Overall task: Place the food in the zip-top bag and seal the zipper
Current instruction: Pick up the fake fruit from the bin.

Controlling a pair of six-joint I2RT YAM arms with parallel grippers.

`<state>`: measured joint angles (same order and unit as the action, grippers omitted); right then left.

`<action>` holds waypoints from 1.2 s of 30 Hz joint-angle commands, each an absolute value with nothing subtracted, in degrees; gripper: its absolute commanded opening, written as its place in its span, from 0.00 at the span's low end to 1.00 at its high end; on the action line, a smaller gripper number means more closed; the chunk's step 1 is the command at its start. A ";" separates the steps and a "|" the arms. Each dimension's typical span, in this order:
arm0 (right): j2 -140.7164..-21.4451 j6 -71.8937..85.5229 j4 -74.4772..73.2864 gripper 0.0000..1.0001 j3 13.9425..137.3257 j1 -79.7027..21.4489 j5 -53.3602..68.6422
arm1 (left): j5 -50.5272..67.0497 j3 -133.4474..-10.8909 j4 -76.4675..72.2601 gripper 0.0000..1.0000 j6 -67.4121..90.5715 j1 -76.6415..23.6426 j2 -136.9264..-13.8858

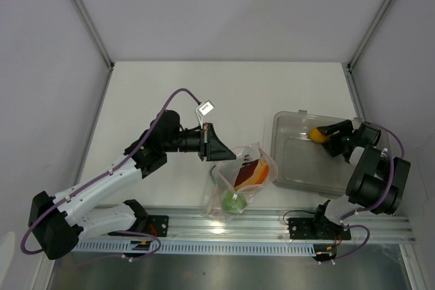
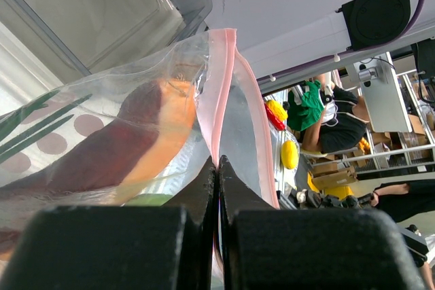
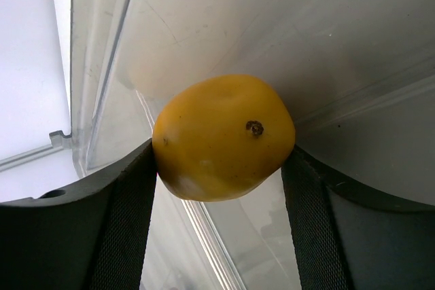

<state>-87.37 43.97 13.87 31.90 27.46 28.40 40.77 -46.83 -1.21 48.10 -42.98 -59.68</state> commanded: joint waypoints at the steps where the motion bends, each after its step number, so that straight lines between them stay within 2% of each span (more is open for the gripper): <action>1: -87.19 42.19 11.78 0.47 31.82 27.25 27.24 | 41.66 -46.85 -3.52 0.01 48.87 -42.45 -59.15; 3: -86.49 42.01 11.16 0.41 31.82 27.25 27.33 | 41.57 -46.67 -3.43 0.01 48.96 -42.36 -59.06; 6: -84.39 41.31 9.67 0.23 31.73 27.25 27.16 | 41.40 -46.58 -2.99 0.01 48.78 -42.45 -58.80; 13: -77.00 39.64 4.75 0.10 31.29 27.25 26.46 | 40.96 -45.62 -2.99 0.01 48.78 -42.45 -58.71; 20: -62.34 37.88 -2.35 0.01 29.79 27.16 25.93 | 40.26 -45.09 -2.73 0.01 48.60 -42.36 -58.10; 28: -52.57 36.56 -10.80 0.00 32.51 26.54 29.52 | 39.73 -45.35 -2.37 0.01 48.69 -42.45 -57.57; 36: -44.39 35.33 -18.10 0.00 38.31 17.59 31.99 | 38.76 -45.35 -0.97 0.01 48.16 -42.36 -56.34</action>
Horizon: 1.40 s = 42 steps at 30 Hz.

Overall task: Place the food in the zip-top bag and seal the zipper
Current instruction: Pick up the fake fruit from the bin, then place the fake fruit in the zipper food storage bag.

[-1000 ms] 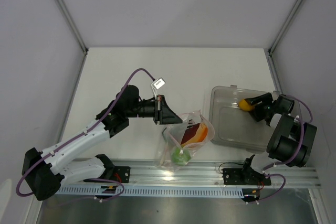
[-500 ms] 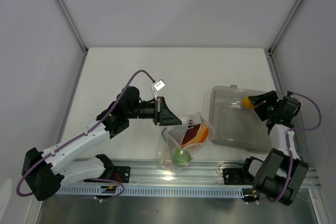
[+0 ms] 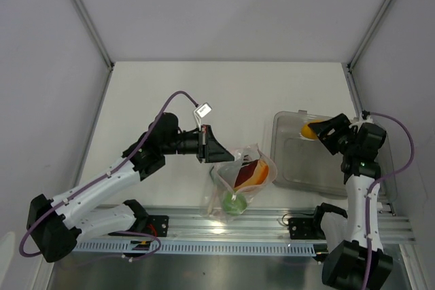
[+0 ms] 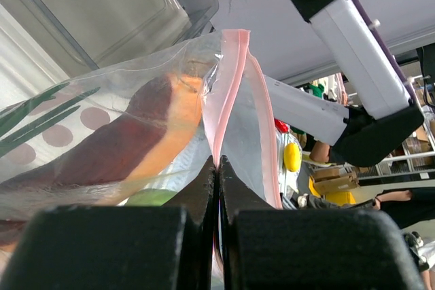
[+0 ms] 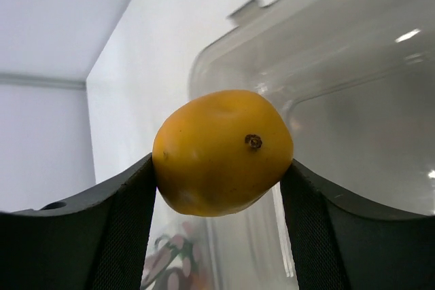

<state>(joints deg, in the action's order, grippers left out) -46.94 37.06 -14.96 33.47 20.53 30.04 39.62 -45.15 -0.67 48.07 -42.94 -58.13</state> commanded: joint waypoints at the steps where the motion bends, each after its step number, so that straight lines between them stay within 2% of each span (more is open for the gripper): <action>1: -43.43 35.16 -19.24 0.00 39.19 16.36 32.17 | 38.50 -45.35 -0.62 0.01 48.08 -42.36 -56.16; 12: -38.85 32.17 -23.12 0.00 52.99 -2.87 33.13 | 37.09 -44.91 2.02 0.01 47.81 -42.45 -53.88; 22: -37.26 30.85 -18.02 0.00 55.63 -14.23 38.85 | 35.86 -44.82 3.95 0.00 47.29 -42.36 -52.47; 26: -37.97 28.22 -18.72 0.00 57.04 -23.61 37.97 | 35.77 -45.17 3.78 0.00 47.37 -42.36 -52.91; 33: -41.74 21.98 -23.19 0.00 58.53 -37.76 33.49 | 35.95 -45.70 3.60 0.01 47.46 -42.36 -53.96; 36: -44.03 19.34 -24.95 0.00 59.50 -44.97 27.70 | 35.95 -46.05 3.78 0.00 47.37 -42.36 -54.40; 42: -47.72 16.18 -29.00 0.04 60.56 -51.15 17.76 | 35.95 -46.84 3.96 0.01 47.37 -42.36 -54.84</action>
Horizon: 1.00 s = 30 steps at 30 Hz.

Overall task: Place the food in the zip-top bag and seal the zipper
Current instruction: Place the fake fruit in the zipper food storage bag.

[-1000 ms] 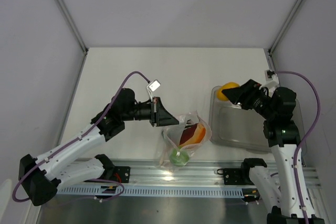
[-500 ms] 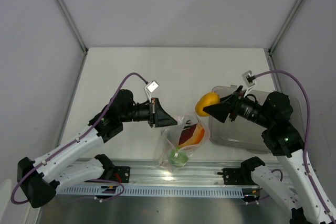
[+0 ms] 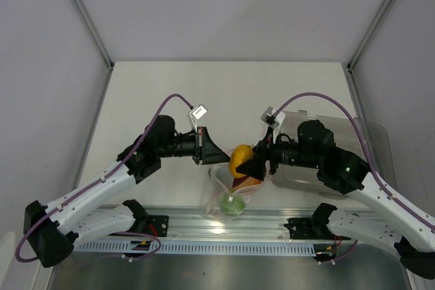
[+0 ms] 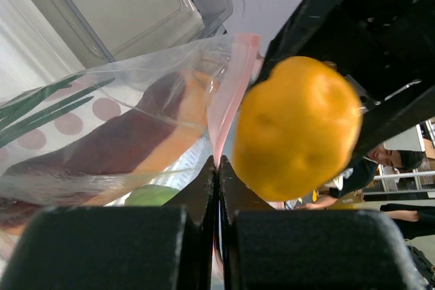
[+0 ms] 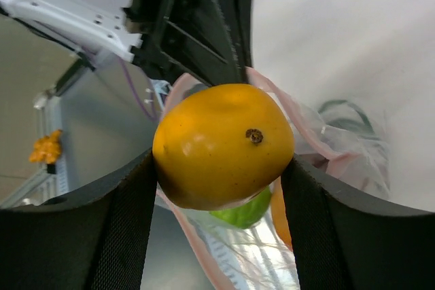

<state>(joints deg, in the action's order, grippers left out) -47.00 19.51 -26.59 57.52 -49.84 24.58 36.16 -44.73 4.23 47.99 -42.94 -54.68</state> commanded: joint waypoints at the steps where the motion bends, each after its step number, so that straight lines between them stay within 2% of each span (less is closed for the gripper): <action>1: -48.16 15.82 -29.61 0.06 60.56 -51.24 16.54 | 35.86 -46.85 3.87 0.00 47.37 -42.36 -54.93; 3: -48.52 15.64 -30.50 0.08 60.30 -51.42 15.82 | 35.95 -46.85 3.78 0.01 47.37 -42.36 -55.02; 6: -48.25 15.47 -31.11 0.20 60.21 -51.50 14.51 | 35.95 -46.93 3.52 0.00 47.46 -42.36 -55.19; 7: -48.08 15.47 -31.11 0.32 59.94 -51.50 14.41 | 36.03 -47.02 3.52 0.00 47.55 -42.45 -55.20; 10: -47.55 15.64 -31.38 0.54 59.50 -51.68 13.54 | 36.21 -46.93 3.25 0.01 47.72 -42.36 -55.11; 12: -47.46 15.82 -31.55 0.59 59.41 -51.59 12.14 | 36.21 -46.85 3.16 0.01 47.90 -42.45 -54.93; 13: -47.46 15.91 -31.73 0.65 59.50 -51.59 11.78 | 36.30 -46.85 3.08 0.01 47.81 -42.36 -54.93; 18: -47.37 16.70 -31.73 0.80 59.76 -51.68 10.64 | 36.30 -46.85 2.90 0.01 48.25 -42.36 -54.41; 30: -47.11 17.93 -31.90 0.91 59.76 -51.85 8.79 | 36.47 -46.76 2.11 0.01 48.96 -42.36 -53.96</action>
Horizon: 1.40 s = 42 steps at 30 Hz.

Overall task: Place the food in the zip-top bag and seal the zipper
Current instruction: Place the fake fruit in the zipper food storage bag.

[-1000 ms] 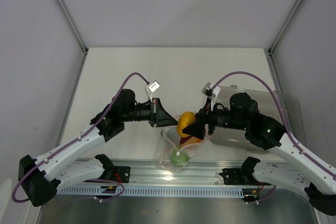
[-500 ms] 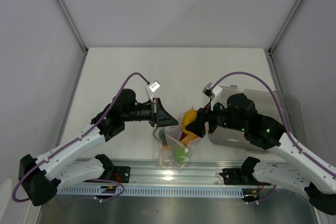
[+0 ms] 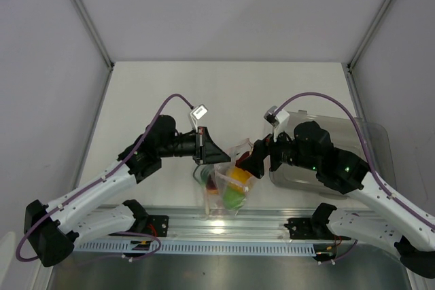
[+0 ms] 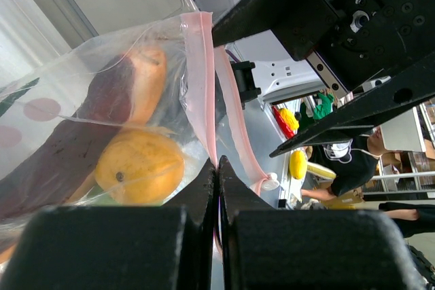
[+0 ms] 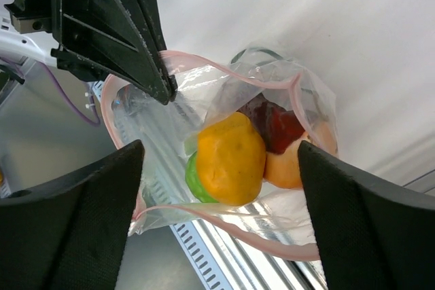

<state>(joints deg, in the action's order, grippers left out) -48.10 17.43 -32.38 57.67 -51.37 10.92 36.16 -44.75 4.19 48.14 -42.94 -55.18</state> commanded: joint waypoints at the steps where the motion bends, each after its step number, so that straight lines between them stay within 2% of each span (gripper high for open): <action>1: -47.11 18.02 -32.43 0.97 60.11 -51.86 8.09 | 36.47 -46.76 2.20 0.01 49.04 -42.36 -53.88; 6: -46.06 19.77 -33.66 0.99 61.52 -51.77 6.06 | 35.07 -47.90 2.72 0.01 49.31 -42.36 -53.44; 13: -46.14 23.64 -36.03 1.00 65.91 -51.77 7.73 | 20.51 -51.50 9.75 0.01 49.92 -42.36 -51.25; 16: -46.14 23.82 -37.00 0.99 67.23 -51.77 9.22 | 18.29 -52.56 10.11 0.01 50.10 -42.45 -50.89; 24: -46.41 23.29 -36.74 0.78 66.18 -51.94 15.56 | 16.79 -55.90 10.73 0.01 50.19 -42.36 -52.47; 33: -48.07 22.59 -34.90 0.70 64.07 -52.12 12.40 | 17.75 -56.78 10.63 0.01 50.54 -42.45 -52.56; 42: -50.54 22.94 -33.49 0.55 61.97 -52.47 11.25 | 18.90 -56.42 10.20 0.01 50.89 -42.36 -52.65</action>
